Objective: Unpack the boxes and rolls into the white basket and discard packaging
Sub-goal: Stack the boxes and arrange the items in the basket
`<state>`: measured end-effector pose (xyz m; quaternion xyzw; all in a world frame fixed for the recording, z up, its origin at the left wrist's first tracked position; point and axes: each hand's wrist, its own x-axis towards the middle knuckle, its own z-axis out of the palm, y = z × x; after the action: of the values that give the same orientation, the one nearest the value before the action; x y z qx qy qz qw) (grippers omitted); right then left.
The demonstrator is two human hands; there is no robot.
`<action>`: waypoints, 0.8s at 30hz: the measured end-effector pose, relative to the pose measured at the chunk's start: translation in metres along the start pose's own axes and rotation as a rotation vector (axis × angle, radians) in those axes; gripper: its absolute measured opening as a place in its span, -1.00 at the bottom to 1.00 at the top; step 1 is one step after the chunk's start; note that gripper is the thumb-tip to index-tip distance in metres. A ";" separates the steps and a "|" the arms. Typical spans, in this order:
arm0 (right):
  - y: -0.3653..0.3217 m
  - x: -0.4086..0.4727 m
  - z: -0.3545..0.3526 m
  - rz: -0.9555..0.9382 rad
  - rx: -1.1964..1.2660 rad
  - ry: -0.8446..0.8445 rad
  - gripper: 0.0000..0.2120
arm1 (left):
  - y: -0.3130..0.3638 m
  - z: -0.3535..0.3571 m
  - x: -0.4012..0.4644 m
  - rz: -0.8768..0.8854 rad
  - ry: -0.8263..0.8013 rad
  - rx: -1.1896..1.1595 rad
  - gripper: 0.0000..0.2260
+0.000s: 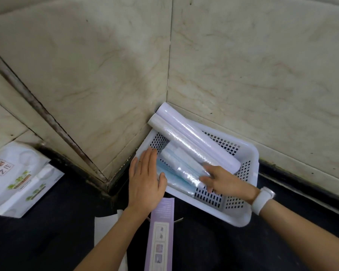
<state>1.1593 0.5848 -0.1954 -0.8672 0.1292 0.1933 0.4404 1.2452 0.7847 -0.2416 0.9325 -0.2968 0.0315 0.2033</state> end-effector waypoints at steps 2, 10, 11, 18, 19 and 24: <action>-0.002 0.002 0.006 -0.036 -0.078 -0.033 -0.81 | 0.000 0.001 -0.002 0.023 0.010 0.010 -0.48; 0.015 0.028 0.040 -0.214 -0.704 0.029 -0.42 | -0.008 -0.003 -0.003 0.212 -0.018 0.139 -0.65; 0.018 0.028 0.040 -0.288 -0.797 0.071 -0.45 | -0.009 -0.002 -0.001 0.220 -0.016 0.159 -0.65; 0.034 0.037 0.037 -0.435 -1.081 -0.134 -0.48 | -0.001 -0.026 0.025 0.321 -0.557 0.384 -0.48; 0.032 0.037 0.037 -0.413 -1.062 -0.170 -0.45 | 0.002 -0.027 0.031 0.302 -0.638 0.411 -0.48; 0.024 0.043 0.042 -0.327 -1.097 -0.215 -0.43 | 0.009 -0.021 0.040 0.195 -0.799 0.527 -0.49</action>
<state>1.1789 0.6025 -0.2545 -0.9528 -0.1706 0.2482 -0.0382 1.2744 0.7642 -0.2122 0.8593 -0.4195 -0.2360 -0.1731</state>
